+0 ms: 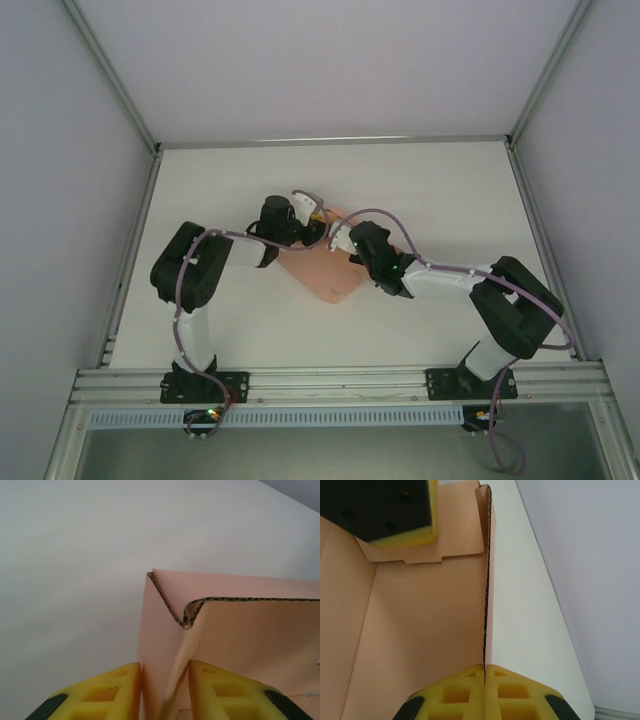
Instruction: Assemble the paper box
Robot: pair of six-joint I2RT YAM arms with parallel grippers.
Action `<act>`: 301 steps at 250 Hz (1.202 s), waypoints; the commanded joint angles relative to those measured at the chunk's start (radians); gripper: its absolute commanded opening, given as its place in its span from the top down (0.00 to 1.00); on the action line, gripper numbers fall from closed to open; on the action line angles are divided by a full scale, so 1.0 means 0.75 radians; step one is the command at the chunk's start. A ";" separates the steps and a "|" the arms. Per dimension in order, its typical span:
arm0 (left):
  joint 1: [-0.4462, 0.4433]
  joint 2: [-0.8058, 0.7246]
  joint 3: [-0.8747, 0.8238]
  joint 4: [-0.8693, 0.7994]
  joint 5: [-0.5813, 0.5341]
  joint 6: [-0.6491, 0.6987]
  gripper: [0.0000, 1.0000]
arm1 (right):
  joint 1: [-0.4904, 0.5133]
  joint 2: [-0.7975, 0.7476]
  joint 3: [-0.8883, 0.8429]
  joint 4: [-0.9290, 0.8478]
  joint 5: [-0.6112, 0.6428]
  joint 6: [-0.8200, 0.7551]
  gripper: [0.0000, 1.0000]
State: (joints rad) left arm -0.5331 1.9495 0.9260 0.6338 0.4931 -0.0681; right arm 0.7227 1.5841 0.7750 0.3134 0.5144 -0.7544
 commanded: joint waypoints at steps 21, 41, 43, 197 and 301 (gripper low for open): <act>-0.040 0.053 0.078 -0.259 0.188 0.077 0.72 | 0.026 -0.049 -0.005 -0.013 -0.157 -0.026 1.00; -0.046 0.065 0.082 -0.260 0.179 0.084 0.72 | 0.027 -0.060 -0.005 -0.013 -0.168 -0.024 1.00; -0.047 0.065 0.084 -0.262 0.179 0.087 0.72 | 0.026 -0.062 -0.006 -0.013 -0.170 -0.023 1.00; -0.095 -0.205 -0.177 0.098 -0.226 -0.202 1.00 | -0.137 -0.564 -0.070 -0.304 -0.133 0.909 0.00; -0.086 -0.421 -0.161 0.080 -0.170 -0.423 1.00 | -0.506 -0.818 -0.166 -0.512 -1.002 1.241 0.08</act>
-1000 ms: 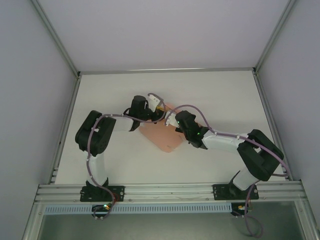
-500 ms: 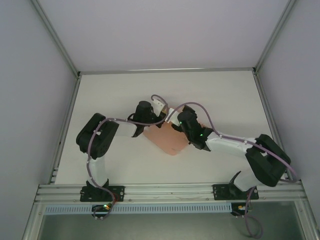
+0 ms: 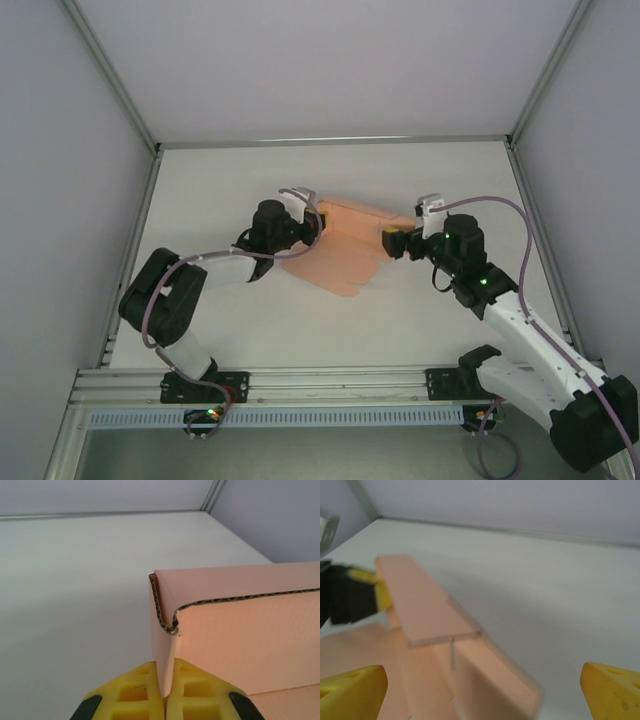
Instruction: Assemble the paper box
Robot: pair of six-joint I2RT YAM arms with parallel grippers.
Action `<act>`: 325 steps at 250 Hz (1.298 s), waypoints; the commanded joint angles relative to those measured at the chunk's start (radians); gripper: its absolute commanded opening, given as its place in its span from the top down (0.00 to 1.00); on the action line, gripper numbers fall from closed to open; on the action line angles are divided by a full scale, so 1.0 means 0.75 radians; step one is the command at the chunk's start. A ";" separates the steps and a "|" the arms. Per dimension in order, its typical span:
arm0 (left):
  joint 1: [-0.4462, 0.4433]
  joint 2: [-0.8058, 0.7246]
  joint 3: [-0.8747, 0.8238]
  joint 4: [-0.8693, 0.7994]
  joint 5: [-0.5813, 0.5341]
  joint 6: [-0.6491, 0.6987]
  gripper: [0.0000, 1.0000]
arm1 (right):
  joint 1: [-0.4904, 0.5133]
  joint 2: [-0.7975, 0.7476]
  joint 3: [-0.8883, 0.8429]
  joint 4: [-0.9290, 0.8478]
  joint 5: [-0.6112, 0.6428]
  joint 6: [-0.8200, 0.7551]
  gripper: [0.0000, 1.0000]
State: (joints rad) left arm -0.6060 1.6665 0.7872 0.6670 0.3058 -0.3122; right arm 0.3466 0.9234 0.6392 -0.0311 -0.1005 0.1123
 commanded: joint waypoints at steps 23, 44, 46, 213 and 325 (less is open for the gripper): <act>0.009 -0.071 0.024 0.034 0.116 -0.121 1.00 | -0.020 0.129 0.062 -0.014 -0.225 0.077 0.21; 0.006 -0.094 0.011 0.044 0.133 -0.125 1.00 | -0.024 0.168 0.104 -0.005 -0.333 0.066 0.25; 0.006 -0.096 0.009 0.048 0.137 -0.125 1.00 | -0.023 0.171 0.105 -0.003 -0.344 0.067 0.26; 0.041 -0.119 0.027 0.047 0.664 -0.003 0.70 | -0.041 0.083 0.099 0.078 -0.830 -0.001 0.97; 0.056 -0.063 0.048 0.114 0.797 0.021 1.00 | -0.065 0.070 0.082 0.104 -0.941 -0.010 0.98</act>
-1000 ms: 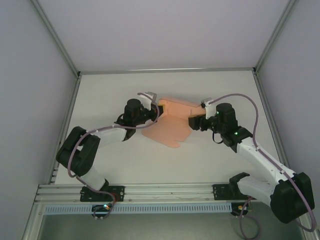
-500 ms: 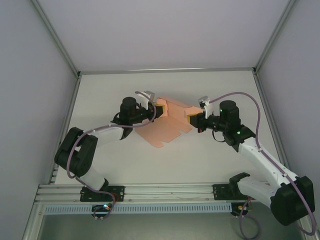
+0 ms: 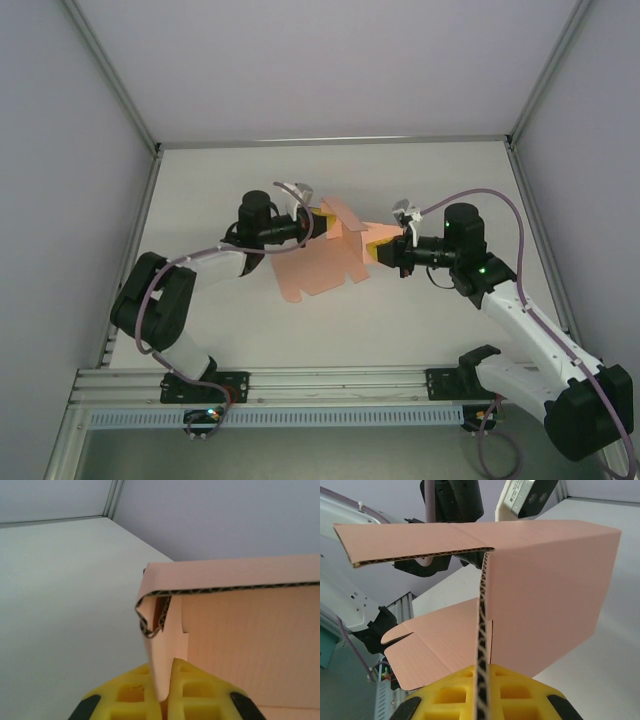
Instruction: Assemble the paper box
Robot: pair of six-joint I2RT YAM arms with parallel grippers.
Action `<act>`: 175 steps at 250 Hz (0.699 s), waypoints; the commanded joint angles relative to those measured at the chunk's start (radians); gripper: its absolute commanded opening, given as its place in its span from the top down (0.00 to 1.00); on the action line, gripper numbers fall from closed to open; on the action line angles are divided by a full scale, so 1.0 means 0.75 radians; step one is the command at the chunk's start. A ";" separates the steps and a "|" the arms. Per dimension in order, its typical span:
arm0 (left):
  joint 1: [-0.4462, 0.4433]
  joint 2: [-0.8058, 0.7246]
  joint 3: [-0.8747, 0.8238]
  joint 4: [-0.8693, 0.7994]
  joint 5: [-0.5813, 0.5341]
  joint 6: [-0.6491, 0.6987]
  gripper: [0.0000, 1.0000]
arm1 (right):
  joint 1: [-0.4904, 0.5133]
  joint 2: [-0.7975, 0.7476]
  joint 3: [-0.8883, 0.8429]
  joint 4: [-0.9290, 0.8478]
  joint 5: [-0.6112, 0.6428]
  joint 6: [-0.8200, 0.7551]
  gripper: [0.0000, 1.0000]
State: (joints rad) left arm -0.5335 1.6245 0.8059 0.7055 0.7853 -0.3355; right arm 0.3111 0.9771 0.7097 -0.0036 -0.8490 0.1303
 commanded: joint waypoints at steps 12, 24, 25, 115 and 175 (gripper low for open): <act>-0.042 -0.021 0.014 0.045 0.109 0.069 1.00 | -0.020 -0.009 -0.011 0.054 0.090 -0.039 0.95; -0.048 -0.044 0.006 -0.002 0.029 0.105 1.00 | -0.020 -0.014 -0.006 0.020 0.144 -0.050 0.93; -0.048 -0.046 0.006 -0.007 0.019 0.108 1.00 | -0.020 -0.015 -0.006 0.018 0.148 -0.052 0.93; -0.302 0.031 0.321 -0.831 -1.792 0.283 1.00 | -0.013 -0.112 -0.032 -0.057 0.378 0.006 0.95; -0.312 0.149 0.441 -0.968 -1.930 0.271 1.00 | -0.013 -0.124 -0.048 -0.069 0.450 -0.004 0.88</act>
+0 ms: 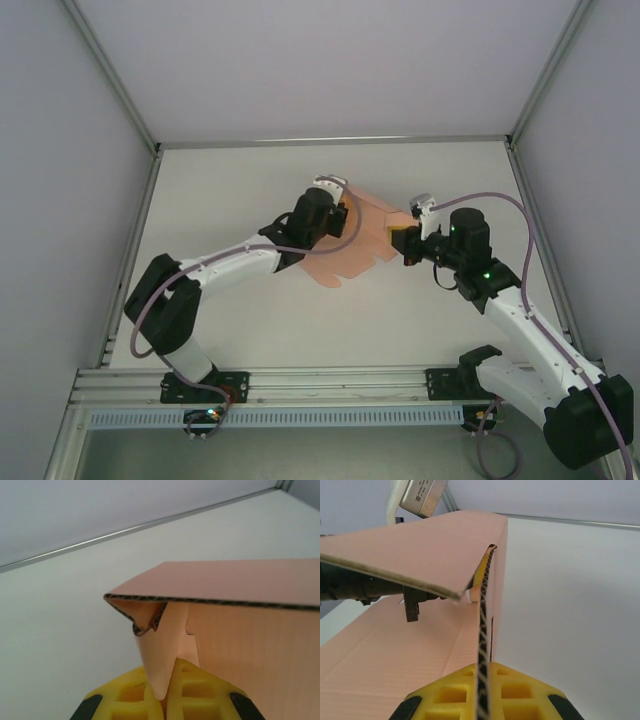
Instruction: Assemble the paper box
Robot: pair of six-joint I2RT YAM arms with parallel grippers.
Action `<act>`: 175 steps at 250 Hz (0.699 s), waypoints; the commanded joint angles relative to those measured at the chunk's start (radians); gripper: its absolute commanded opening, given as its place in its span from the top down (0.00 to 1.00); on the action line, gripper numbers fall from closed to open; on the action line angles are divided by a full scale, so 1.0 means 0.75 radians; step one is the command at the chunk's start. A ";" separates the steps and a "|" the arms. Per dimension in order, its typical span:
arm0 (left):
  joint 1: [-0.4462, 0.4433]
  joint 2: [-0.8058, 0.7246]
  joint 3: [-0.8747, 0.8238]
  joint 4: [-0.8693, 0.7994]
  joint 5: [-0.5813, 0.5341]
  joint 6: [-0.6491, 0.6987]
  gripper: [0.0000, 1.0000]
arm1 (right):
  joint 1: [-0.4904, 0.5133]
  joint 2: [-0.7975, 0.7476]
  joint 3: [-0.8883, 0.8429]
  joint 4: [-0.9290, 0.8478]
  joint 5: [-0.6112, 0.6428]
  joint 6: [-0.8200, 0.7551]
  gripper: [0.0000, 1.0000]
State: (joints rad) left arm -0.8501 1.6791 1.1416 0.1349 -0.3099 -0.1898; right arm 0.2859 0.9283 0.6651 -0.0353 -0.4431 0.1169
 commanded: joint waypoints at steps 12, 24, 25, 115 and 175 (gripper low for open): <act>0.110 0.048 -0.046 -0.150 -0.307 0.107 1.00 | 0.022 -0.054 0.013 -0.030 -0.044 0.010 0.82; 0.108 0.005 -0.105 -0.057 -0.101 0.161 1.00 | 0.020 -0.056 0.015 -0.038 0.047 0.010 0.71; 0.106 0.002 -0.110 -0.049 -0.090 0.162 1.00 | 0.020 -0.056 0.016 -0.040 0.055 0.011 0.70; 0.116 -0.216 -0.143 -0.249 0.467 0.278 1.00 | 0.073 -0.046 0.127 -0.149 0.096 -0.460 0.14; 0.112 -0.200 -0.066 -0.642 0.476 0.200 1.00 | 0.268 0.373 0.295 -0.194 0.323 -0.654 0.28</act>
State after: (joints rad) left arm -0.7650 1.5368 1.0698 -0.1238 0.0147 -0.0128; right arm 0.4438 1.0752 0.8478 -0.1394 -0.3031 -0.2665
